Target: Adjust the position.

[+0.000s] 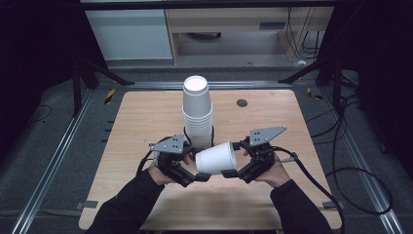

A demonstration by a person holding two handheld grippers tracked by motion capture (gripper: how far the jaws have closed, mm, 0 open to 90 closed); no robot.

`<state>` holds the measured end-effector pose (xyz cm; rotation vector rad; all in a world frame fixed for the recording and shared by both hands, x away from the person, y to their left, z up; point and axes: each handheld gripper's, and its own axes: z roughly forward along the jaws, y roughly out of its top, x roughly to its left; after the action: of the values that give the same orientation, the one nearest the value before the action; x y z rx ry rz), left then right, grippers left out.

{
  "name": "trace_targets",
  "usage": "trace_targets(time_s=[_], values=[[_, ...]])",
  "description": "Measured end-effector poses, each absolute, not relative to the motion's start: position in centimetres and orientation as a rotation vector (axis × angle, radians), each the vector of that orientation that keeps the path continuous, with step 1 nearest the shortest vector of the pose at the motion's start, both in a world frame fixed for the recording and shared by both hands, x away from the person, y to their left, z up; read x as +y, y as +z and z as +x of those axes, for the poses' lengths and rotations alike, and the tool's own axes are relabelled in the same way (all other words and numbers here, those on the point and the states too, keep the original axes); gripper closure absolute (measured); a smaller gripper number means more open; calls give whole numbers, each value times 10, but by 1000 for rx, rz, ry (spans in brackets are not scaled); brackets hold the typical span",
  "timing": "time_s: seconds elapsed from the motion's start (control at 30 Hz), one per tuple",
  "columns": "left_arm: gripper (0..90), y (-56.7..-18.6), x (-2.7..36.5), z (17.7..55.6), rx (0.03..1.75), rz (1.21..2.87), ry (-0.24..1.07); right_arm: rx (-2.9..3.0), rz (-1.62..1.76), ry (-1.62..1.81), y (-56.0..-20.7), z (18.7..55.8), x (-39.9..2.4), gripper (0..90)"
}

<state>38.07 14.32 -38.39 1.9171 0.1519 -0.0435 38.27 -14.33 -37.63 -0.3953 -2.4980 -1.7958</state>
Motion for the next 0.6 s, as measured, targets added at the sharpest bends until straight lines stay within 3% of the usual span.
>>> trace_targets(time_s=[0.3,0.6], values=[[157,-390,161,381,236,1946,-8,-2517,-459,-1812,-373,387,-153,77],[152,-403,202,384,441,1965,75,-2561,-551,-1837,-364,392,-172,76]])
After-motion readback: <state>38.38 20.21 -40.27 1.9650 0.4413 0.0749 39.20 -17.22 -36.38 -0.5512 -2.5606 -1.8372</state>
